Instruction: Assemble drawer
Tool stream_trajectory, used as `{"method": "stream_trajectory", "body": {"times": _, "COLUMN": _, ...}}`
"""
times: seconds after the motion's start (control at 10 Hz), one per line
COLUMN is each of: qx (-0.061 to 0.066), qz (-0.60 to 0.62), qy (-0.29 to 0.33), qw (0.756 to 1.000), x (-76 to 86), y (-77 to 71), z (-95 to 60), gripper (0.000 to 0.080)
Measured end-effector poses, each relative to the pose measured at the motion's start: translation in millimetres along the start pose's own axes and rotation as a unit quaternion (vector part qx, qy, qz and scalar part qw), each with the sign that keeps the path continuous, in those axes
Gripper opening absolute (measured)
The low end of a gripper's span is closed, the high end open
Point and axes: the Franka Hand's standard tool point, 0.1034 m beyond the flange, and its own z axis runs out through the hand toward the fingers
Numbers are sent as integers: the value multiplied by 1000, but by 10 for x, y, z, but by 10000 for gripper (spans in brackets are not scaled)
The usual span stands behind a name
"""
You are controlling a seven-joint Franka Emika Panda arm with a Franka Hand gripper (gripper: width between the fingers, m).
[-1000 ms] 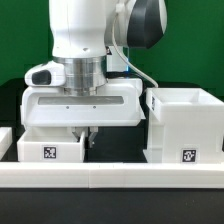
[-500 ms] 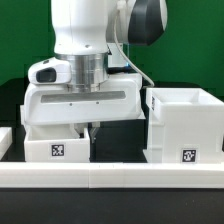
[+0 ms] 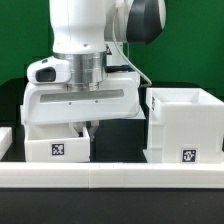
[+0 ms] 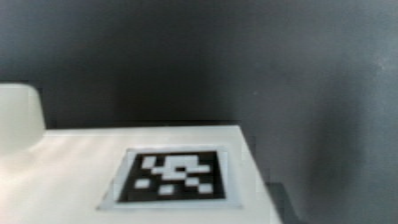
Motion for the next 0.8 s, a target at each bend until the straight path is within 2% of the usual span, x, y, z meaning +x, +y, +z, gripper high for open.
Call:
{"method": "stream_trajectory", "body": {"times": 0.3, "qx": -14, "qz": -174, "qy": -1, "qw": 985, "x": 20, "y": -8, "z": -18, "gripper": 41}}
{"method": "stream_trajectory", "body": {"times": 0.5, "qx": -17, "qz": -265, "qy": -5, "qw": 964, "x": 20, "y": -107, "z": 10, "gripper": 41}}
{"method": "stream_trajectory", "body": {"times": 0.8, "qx": -20, "qz": -349, "qy": -12, "qw": 937, "x": 6, "y": -76, "z": 14, "gripper": 41}}
